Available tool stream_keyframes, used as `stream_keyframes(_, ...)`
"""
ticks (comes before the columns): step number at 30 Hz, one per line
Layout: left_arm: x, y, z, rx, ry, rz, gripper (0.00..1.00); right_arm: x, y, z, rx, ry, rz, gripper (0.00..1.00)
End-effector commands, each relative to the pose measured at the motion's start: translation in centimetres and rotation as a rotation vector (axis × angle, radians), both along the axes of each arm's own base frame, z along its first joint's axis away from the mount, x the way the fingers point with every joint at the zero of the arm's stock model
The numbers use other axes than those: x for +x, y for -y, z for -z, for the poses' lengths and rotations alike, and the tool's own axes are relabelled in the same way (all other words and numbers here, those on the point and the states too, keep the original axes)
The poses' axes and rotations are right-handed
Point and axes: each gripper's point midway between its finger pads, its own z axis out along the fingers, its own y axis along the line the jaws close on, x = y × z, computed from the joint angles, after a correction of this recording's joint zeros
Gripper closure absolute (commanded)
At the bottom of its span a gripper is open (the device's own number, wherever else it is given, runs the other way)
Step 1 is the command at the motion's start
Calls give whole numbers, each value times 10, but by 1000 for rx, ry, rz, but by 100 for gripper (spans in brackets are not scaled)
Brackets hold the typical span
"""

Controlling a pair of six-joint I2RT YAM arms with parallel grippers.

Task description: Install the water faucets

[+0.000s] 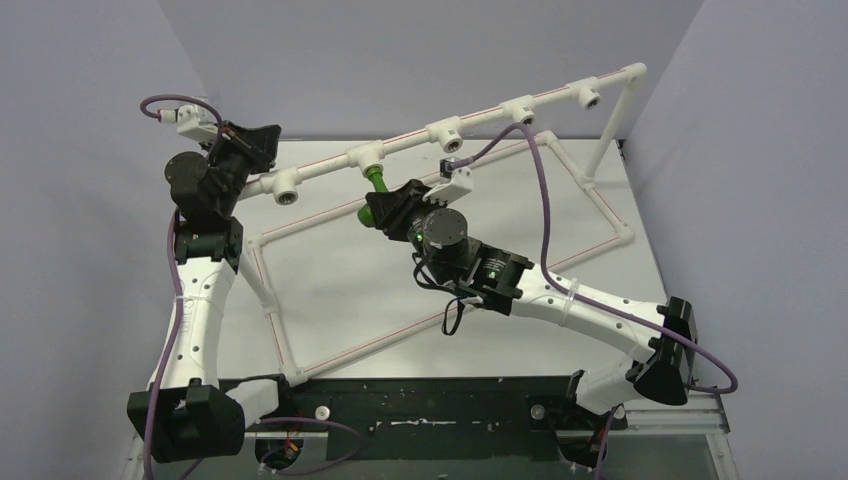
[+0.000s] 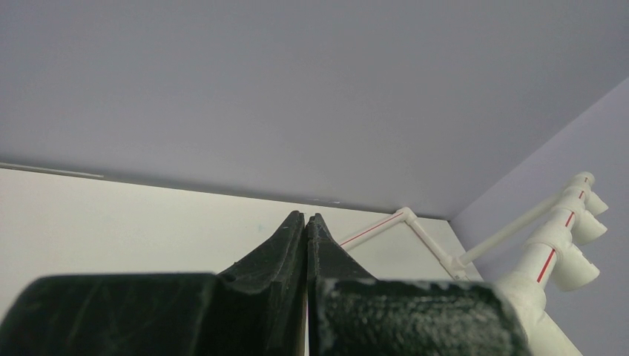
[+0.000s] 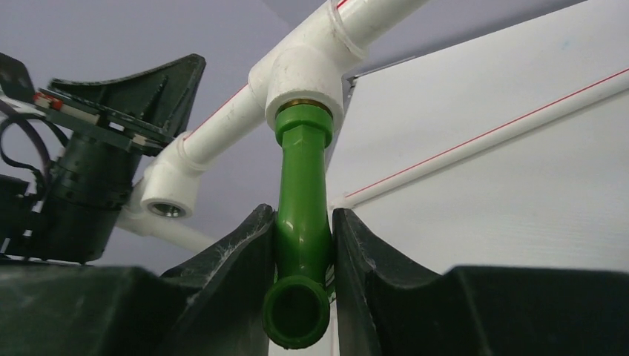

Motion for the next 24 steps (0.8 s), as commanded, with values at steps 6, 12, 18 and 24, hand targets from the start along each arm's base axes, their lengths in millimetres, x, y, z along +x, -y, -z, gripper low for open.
stream_keyframes(6,-11,-5,189,-67,-590,-13,100,-15,10,-71,561,-57,-82,100)
stream_keyframes(12,-11,-5,189,-67,-591,-13,100,-14,3,-80,706,-136,-112,100)
stream_keyframes(18,-11,-5,190,-67,-592,-13,100,-19,13,-100,834,-162,-128,100)
stream_keyframes(24,-11,-6,190,-67,-595,-16,100,-21,10,-104,856,-165,-143,100)
